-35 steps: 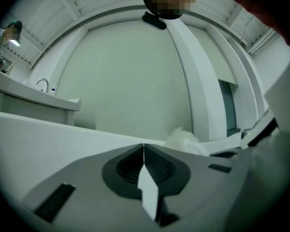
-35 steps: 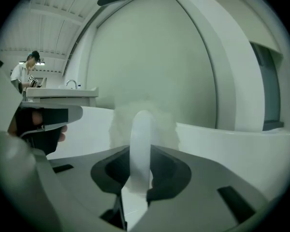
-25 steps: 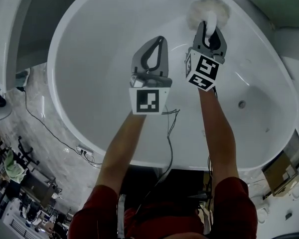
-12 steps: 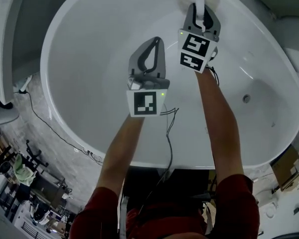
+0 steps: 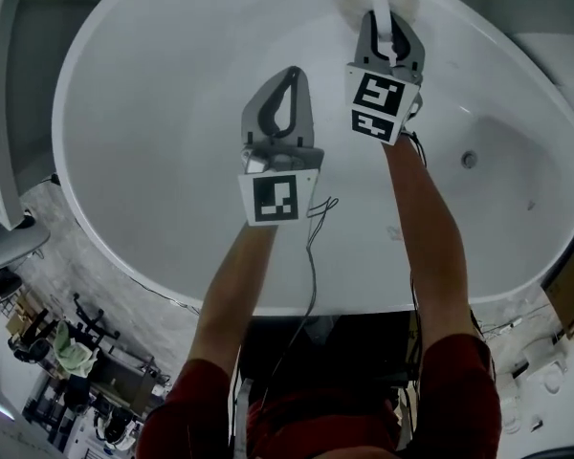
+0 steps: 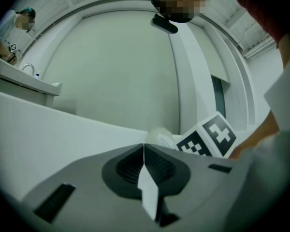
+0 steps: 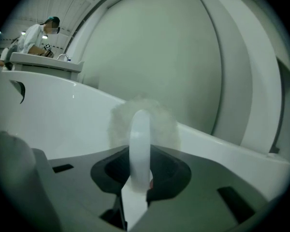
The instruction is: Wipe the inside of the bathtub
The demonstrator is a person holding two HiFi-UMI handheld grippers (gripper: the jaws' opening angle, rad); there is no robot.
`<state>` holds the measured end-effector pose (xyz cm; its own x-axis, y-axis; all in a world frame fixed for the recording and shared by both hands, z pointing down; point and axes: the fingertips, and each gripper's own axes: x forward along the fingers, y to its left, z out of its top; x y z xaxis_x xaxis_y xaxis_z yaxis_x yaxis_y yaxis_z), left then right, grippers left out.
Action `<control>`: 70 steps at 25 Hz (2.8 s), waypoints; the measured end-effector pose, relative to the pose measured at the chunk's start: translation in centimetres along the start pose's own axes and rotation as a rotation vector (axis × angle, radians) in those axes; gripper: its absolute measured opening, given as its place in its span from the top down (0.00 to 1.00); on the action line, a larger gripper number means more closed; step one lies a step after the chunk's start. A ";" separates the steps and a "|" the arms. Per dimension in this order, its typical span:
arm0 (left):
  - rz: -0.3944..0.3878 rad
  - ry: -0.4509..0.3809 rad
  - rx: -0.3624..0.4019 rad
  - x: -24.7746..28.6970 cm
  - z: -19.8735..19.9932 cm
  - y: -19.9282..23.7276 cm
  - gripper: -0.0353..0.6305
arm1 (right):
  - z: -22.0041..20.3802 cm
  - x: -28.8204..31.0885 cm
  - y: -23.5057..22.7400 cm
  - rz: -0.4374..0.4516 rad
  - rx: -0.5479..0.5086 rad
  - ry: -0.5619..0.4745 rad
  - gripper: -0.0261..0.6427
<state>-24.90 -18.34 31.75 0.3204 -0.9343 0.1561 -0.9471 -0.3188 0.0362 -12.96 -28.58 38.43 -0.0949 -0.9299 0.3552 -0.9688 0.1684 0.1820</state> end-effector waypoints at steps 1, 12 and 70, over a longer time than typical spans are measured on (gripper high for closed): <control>-0.013 0.002 0.004 0.2 0.0 -0.7 0.92 | -0.5 -0.3 -0.9 -0.013 0.007 0.005 0.83; -0.175 0.006 0.037 3.2 -0.6 -16.5 0.92 | -7.4 -6.0 -17.0 -0.148 0.071 0.049 0.83; -0.316 0.060 -0.006 -11.3 19.4 -36.8 0.92 | 1.8 -41.0 -33.8 -0.270 0.376 0.071 0.83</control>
<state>6.65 0.83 9.47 0.5971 -0.7784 0.1937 -0.8013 -0.5902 0.0981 23.27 3.31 16.07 0.1756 -0.8974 0.4048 -0.9736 -0.2192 -0.0635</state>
